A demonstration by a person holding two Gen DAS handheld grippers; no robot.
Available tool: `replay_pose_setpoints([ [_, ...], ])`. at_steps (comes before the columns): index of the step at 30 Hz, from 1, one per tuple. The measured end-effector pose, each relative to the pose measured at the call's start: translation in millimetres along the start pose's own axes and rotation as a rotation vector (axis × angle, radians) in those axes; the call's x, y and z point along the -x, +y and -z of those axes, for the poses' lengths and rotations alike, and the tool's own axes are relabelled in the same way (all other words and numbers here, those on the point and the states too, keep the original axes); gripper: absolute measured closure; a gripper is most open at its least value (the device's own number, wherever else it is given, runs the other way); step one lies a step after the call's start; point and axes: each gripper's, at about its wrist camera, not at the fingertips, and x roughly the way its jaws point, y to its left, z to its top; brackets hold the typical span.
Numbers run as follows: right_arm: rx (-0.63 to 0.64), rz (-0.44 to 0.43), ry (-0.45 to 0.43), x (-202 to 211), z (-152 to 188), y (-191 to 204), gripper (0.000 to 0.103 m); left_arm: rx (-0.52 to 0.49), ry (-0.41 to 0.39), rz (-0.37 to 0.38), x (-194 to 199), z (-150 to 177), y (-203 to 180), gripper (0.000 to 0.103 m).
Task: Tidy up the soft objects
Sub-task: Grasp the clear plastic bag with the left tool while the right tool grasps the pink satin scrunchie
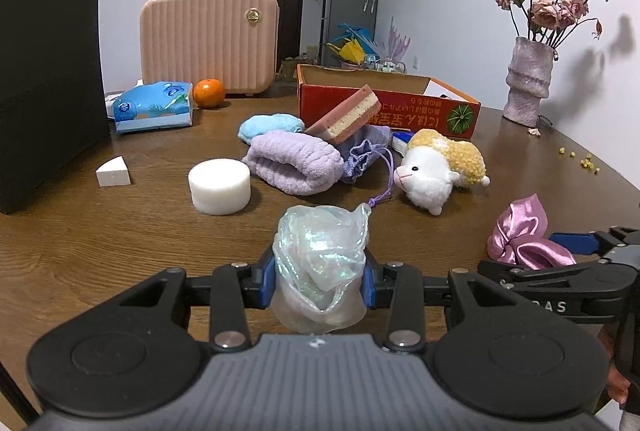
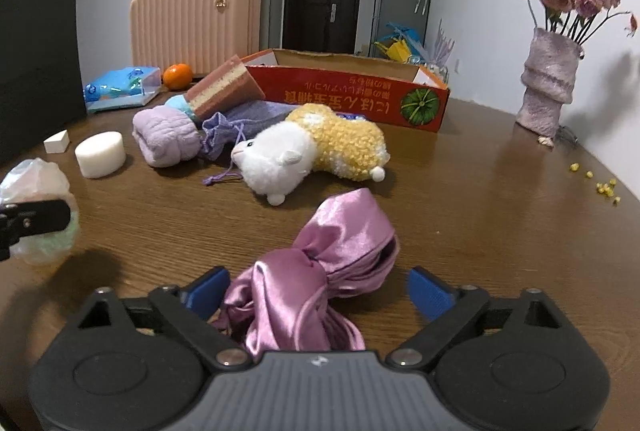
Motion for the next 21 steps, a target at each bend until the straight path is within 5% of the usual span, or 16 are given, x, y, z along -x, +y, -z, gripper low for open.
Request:
replay_pose_setpoints([
  [15, -0.01, -0.066, -0.001, -2.8, 5.5, -1.6, 0.055, 0.008, 0.01, 0.008, -5.6, -1.4, -1.9, 0.063],
  [17, -0.013, -0.077, -0.001, -1.3, 5.7, -2.4, 0.067, 0.006, 0.012, 0.01, -5.4, -1.1, -3.2, 0.063],
  [21, -0.011, -0.088, 0.0, 2.5, 7.5, -3.7, 0.071, 0.005, 0.012, 0.014, -2.7, -0.6, -6.5, 0.063],
])
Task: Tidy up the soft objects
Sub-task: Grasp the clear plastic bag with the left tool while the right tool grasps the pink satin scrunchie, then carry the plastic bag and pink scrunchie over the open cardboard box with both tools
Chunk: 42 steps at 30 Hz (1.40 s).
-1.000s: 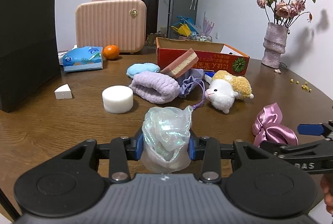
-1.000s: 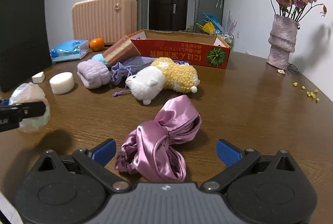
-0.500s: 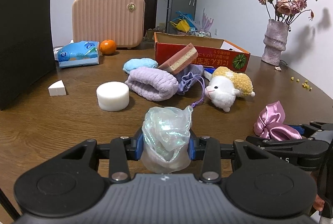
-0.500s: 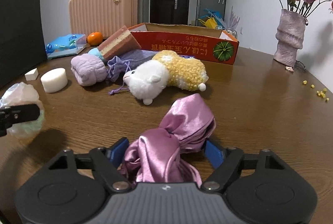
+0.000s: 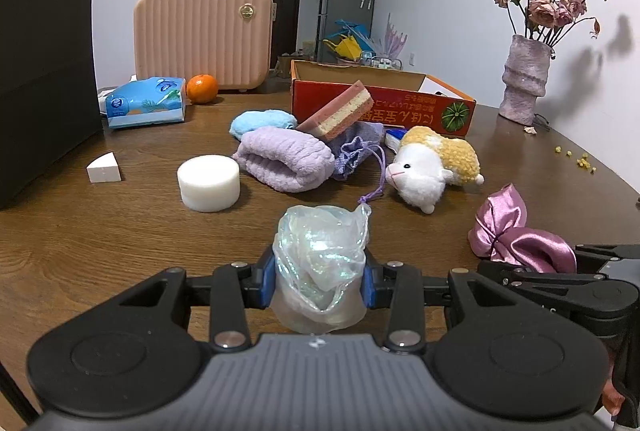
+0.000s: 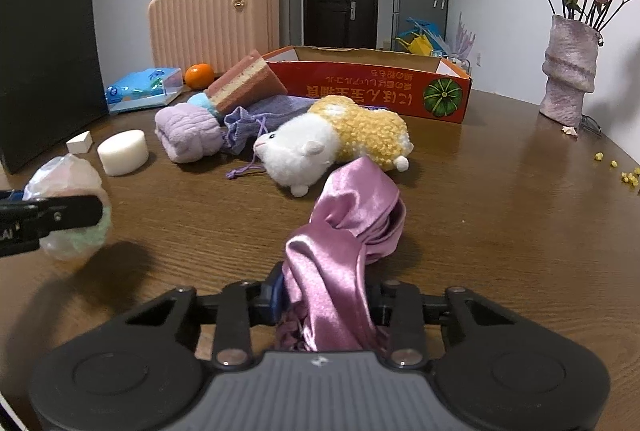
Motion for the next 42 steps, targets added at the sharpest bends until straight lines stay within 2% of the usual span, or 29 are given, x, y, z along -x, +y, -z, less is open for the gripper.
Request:
replay_pose_setpoints([
  [8, -0.019, -0.011, -0.009, 12, 5, -6, 0.073, -0.012, -0.018, 0.011, 10, 0, -8, 0.063],
  [22, -0.026, -0.016, -0.097, 44, -7, -20, 0.073, -0.035, -0.07, 0.027, 24, -16, -26, 0.063],
  [33, -0.017, 0.001, -0.141, 48, -29, -37, 0.073, -0.05, -0.104, 0.056, 16, -44, -43, 0.063],
  [42, -0.015, 0.004, -0.164, 36, -53, -52, 0.073, -0.061, -0.137, 0.085, -1, -74, -61, 0.063],
])
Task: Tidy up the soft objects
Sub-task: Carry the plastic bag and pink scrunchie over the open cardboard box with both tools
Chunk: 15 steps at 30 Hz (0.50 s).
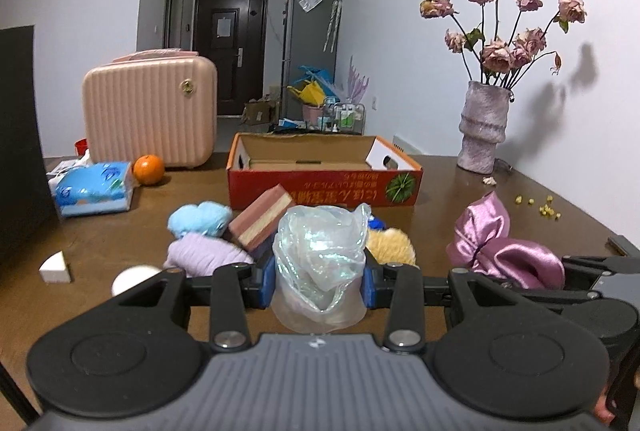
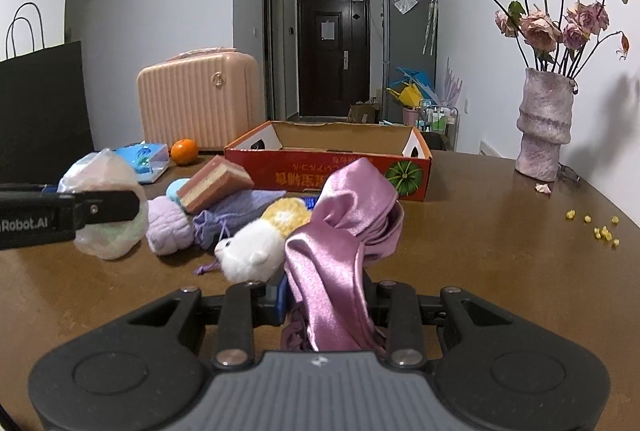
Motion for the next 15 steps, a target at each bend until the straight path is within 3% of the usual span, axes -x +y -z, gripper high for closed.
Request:
replay_pose_setpoints([
  [15, 0.003, 0.019, -0.032, -37, -36, -18, 0.073, 0.008, -0.026, 0.004, -51, -40, -5, 0.063],
])
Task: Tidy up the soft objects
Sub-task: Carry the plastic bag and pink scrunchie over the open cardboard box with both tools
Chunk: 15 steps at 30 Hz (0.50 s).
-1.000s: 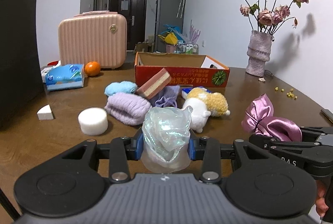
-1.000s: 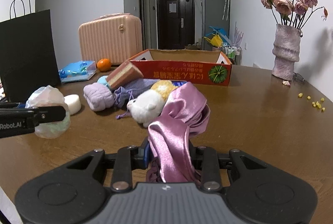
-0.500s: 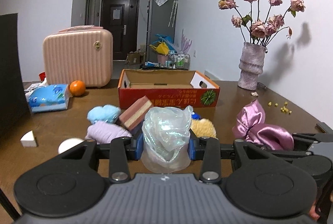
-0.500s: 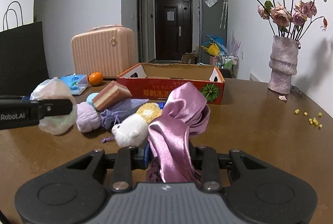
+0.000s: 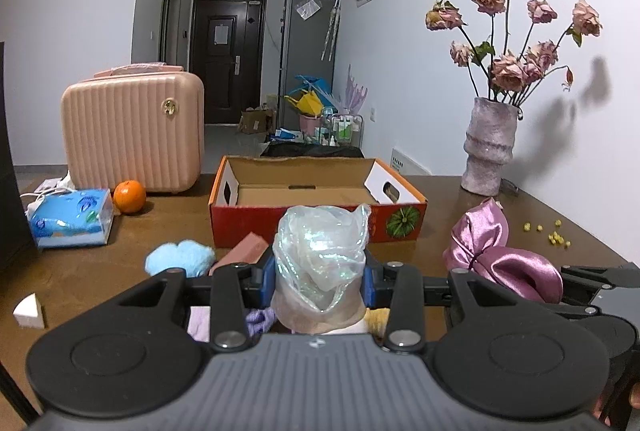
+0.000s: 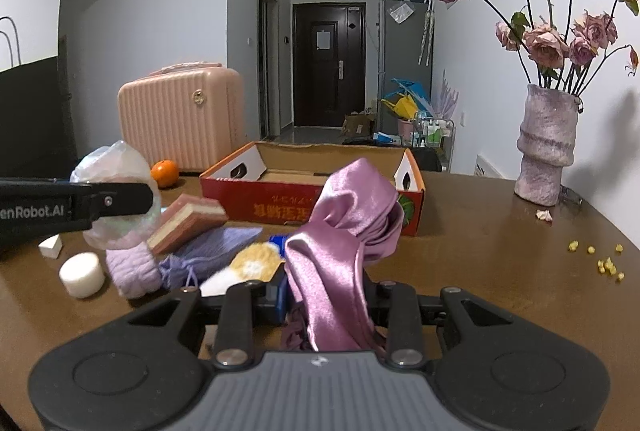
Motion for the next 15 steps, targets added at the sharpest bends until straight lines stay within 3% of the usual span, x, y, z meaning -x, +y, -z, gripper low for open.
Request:
replay_pose_setpoints([
  [15, -0.016, 0.016, -0.038, -54, -40, -12, 0.073, 0.065, -0.028, -0.005, -60, -43, 0, 0.063],
])
